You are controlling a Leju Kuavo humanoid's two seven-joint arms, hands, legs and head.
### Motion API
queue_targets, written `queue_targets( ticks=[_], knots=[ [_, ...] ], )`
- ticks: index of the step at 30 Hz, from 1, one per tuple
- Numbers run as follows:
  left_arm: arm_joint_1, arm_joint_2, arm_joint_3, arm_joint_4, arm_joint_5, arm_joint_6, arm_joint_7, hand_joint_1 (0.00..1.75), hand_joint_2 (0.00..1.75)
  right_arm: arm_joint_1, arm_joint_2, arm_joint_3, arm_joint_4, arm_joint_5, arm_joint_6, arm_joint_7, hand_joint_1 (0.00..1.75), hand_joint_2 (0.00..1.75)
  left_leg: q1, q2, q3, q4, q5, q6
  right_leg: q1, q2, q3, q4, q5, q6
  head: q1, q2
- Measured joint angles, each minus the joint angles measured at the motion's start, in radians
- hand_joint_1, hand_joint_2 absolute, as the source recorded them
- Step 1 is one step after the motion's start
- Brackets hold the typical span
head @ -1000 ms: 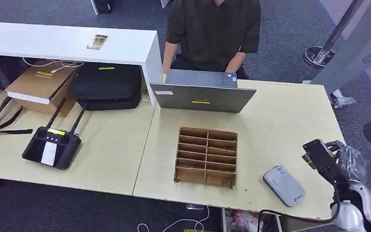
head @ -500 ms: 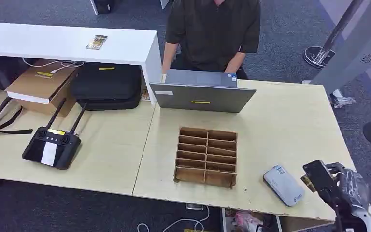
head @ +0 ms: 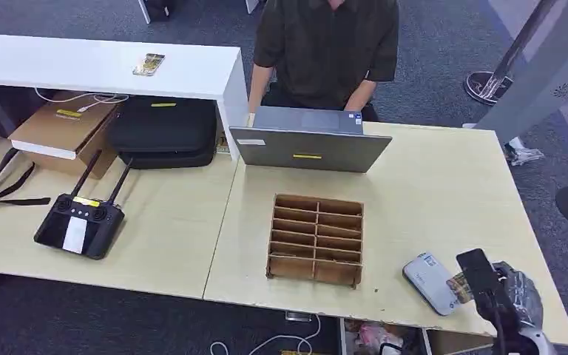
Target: Pass the card to the sensor for recognition and then transmit it.
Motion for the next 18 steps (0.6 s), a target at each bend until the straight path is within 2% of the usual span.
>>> queue_targets(
  ticks=[5,18],
  knots=[
    [-0.009,-0.006,-0.001,0.000,-0.013,-0.001,0.000,0.00,0.00,-0.041,0.047,0.013,0.063,0.009,-0.003,0.008,1.75,1.75,0.000,0.000,0.000,0.000,0.000,0.000,0.000,0.000,0.000,0.000,0.000,0.000,0.000,0.000],
    [-0.015,-0.013,-0.008,0.000,-0.031,-0.003,0.000,0.00,0.00,-0.118,0.099,0.014,0.203,0.037,-0.002,0.012,1.75,1.75,0.000,0.000,0.000,0.000,0.000,0.000,0.000,0.000,0.000,0.000,0.000,0.000,0.000,0.000]
  ],
)
